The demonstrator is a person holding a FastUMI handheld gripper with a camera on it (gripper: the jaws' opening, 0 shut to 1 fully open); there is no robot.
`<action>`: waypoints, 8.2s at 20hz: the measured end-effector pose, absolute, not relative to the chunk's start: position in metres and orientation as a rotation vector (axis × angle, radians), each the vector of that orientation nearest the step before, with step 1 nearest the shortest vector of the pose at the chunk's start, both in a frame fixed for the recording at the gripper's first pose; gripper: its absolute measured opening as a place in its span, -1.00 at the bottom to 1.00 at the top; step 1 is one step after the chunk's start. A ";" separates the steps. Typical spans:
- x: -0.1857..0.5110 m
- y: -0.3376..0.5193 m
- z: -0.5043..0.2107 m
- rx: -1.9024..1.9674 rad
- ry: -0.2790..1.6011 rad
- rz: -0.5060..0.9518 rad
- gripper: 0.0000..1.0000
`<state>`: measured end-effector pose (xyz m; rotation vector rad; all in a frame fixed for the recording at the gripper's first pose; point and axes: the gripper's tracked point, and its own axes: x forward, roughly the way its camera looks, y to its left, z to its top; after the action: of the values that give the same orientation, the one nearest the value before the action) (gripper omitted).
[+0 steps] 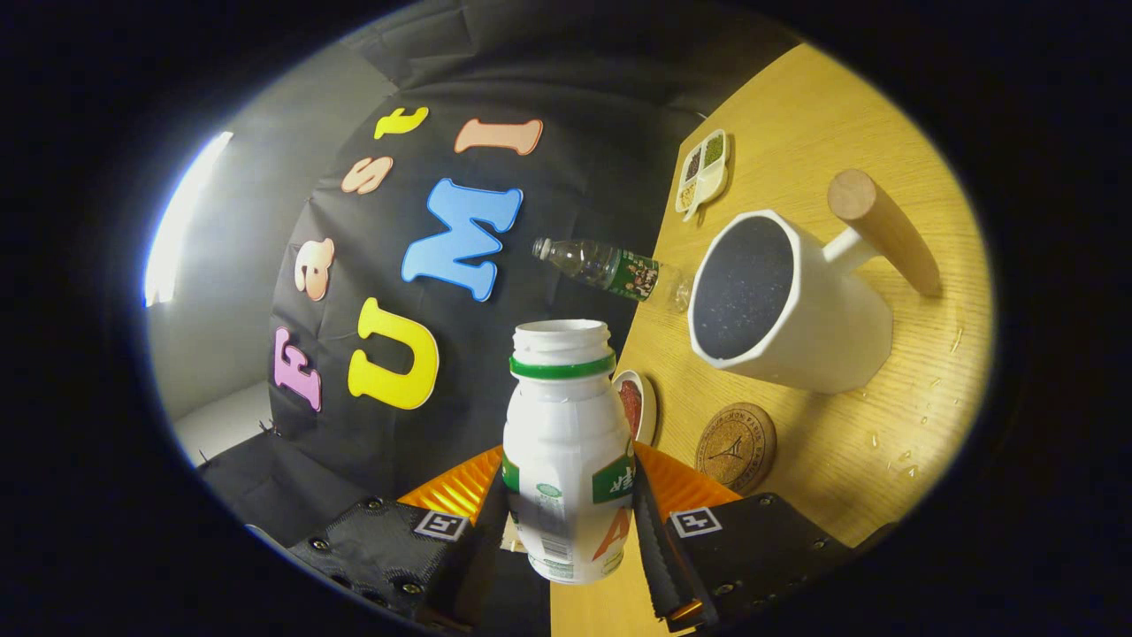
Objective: Take the bottle from table, then pour the juice into the cup, finally place the bottle on the coaster
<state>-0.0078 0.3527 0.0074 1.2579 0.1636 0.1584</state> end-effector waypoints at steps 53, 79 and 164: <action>-0.001 0.344 0.022 1.729 0.002 0.245 0.36; 0.000 0.339 0.037 1.817 -0.057 0.255 0.35; 0.011 0.319 0.003 1.845 -0.016 0.113 0.36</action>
<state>0.0107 0.3190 0.0032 1.8453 -0.0163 0.1126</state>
